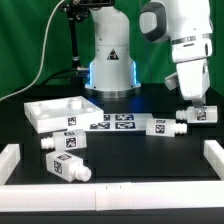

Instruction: Assemble one leg

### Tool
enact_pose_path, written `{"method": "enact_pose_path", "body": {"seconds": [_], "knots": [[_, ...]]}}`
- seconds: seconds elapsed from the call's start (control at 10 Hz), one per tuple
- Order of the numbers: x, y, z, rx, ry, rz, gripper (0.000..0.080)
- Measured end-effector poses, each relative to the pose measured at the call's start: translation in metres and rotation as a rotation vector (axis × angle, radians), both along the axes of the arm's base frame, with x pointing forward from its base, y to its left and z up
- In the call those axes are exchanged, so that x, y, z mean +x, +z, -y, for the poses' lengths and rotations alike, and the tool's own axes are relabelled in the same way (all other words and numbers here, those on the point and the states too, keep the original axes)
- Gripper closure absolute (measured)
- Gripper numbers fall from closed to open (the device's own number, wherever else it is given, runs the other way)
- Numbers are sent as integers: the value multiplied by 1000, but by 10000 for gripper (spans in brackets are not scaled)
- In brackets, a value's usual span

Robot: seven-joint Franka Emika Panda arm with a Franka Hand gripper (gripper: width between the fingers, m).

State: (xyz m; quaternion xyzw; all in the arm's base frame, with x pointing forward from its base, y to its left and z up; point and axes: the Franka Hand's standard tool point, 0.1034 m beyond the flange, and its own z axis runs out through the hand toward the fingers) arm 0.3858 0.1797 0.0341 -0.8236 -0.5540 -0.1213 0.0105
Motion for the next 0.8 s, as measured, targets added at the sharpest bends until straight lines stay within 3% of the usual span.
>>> {"method": "enact_pose_path", "body": {"seconds": [0.3,0.7,0.8], "knots": [[-8,-13,-12,-3,-14,-39,515],[-8,-16,-12,-4,-5,-39,515],[-8,-16,-12,-4,-5,-40,437]]}}
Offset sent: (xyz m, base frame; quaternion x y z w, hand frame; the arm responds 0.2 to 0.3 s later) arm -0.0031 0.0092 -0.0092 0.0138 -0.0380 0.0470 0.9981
